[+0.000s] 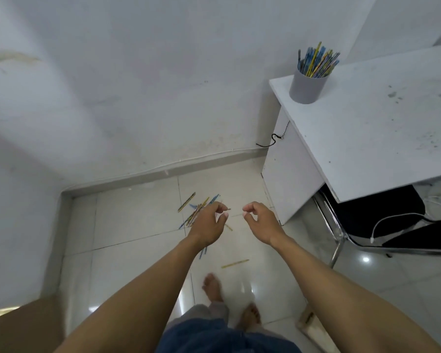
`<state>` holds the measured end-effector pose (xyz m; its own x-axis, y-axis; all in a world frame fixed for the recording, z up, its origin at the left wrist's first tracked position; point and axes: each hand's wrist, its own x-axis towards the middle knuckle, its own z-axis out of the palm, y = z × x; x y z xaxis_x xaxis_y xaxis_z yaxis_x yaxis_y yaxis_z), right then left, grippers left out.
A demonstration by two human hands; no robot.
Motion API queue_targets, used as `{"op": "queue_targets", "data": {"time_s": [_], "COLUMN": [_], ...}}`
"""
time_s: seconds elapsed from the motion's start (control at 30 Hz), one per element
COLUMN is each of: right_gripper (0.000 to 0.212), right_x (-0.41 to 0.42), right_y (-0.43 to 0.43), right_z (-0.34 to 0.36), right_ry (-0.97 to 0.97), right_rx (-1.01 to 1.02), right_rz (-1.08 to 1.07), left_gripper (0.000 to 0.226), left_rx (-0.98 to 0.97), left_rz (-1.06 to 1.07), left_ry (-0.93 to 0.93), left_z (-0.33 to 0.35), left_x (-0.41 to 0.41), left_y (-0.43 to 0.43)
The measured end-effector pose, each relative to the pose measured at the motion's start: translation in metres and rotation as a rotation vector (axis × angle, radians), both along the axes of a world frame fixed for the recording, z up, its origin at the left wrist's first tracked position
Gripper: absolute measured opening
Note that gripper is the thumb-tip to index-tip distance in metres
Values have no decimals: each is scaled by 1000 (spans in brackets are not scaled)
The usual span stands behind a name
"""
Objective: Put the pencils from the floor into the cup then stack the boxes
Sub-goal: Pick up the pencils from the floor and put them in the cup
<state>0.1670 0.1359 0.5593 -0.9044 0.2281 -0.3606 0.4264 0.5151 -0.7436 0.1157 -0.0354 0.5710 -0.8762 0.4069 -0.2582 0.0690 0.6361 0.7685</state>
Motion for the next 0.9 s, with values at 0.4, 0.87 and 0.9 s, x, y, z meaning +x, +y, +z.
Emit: {"op": "queue_targets", "data": {"time_s": [0.4,0.87,0.9], "right_gripper": [27,55,53], "right_x": [4,-48,-57], "right_y": [-28,-123,-138], "right_z": [-6,-70,-83], "right_ry": [-86,-321,-342], "right_rx": [43,245,215], "right_rz": [27,-252,-287], "left_gripper": [19,30,29], "left_rx": [-104,-260,-272], "left_rz": [-22,-402,-413], "left_ry": [19,99,79], "left_z": [-6,-55,-66], "left_x": [-5,-103,-114], "left_y": [-32,-112,-120]}}
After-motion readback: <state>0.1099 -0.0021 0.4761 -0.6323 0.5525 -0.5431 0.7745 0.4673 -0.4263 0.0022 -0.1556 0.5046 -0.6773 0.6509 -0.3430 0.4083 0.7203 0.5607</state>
